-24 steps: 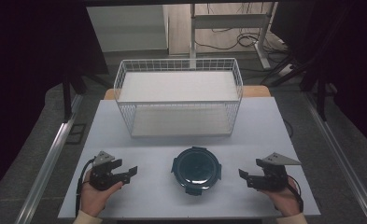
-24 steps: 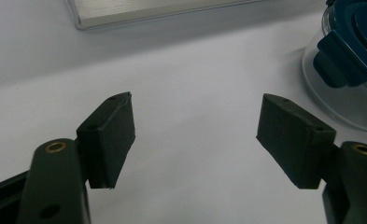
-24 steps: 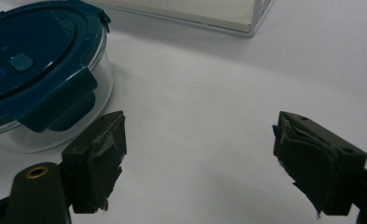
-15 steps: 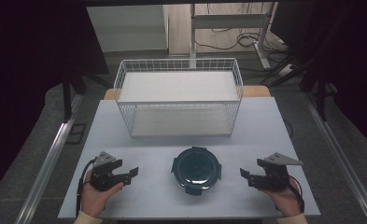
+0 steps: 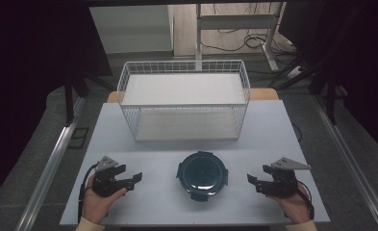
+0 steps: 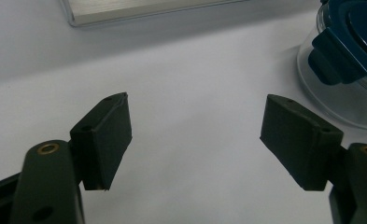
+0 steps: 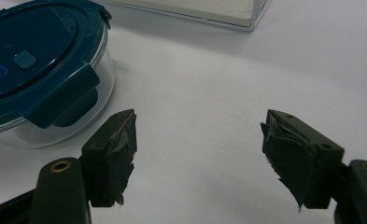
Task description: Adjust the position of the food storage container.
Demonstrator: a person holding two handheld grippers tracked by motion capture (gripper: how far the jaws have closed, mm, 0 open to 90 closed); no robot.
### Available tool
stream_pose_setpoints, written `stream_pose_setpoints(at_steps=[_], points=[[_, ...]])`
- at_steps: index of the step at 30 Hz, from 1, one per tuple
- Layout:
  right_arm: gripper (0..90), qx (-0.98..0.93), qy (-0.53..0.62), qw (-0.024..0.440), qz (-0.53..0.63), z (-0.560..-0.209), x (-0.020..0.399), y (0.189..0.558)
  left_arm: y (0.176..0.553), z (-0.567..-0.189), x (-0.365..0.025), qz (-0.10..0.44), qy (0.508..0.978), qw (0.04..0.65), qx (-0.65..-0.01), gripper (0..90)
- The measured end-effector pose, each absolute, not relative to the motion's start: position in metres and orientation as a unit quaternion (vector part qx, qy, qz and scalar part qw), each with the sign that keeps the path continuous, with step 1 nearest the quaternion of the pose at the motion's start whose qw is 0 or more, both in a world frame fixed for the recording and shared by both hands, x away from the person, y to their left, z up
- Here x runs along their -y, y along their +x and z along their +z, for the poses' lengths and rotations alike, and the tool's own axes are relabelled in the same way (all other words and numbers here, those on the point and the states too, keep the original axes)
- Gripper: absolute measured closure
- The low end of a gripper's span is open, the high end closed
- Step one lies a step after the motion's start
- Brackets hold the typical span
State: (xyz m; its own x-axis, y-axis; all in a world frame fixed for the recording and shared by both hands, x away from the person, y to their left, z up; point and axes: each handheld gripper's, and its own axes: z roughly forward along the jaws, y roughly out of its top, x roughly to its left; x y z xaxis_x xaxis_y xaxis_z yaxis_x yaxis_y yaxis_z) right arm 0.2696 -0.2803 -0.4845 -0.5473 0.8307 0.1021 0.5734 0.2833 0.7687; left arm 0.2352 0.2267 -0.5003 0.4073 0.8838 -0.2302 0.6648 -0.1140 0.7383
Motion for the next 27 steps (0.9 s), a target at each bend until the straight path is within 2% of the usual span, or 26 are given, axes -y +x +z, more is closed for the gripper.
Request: stream_pose_setpoints(at_steps=[17, 22, 27], points=[[38.9, -0.797, 0.445, 0.147, 0.382, -0.479, 0.281, 0.271, 0.235, -0.502, -0.225, 0.132, 0.737, 0.403, -0.527, 23.6], [57.3, -0.816, 0.432, 0.117, 0.366, -0.476, 0.276, 0.272, 0.235, -0.502, -0.224, 0.133, 0.738, 0.401, -0.525, 23.4], [80.0, -0.833, 0.417, 0.109, 0.347, -0.475, 0.267, 0.273, 0.235, -0.502, -0.223, 0.13, 0.739, 0.401, -0.526, 23.3]])
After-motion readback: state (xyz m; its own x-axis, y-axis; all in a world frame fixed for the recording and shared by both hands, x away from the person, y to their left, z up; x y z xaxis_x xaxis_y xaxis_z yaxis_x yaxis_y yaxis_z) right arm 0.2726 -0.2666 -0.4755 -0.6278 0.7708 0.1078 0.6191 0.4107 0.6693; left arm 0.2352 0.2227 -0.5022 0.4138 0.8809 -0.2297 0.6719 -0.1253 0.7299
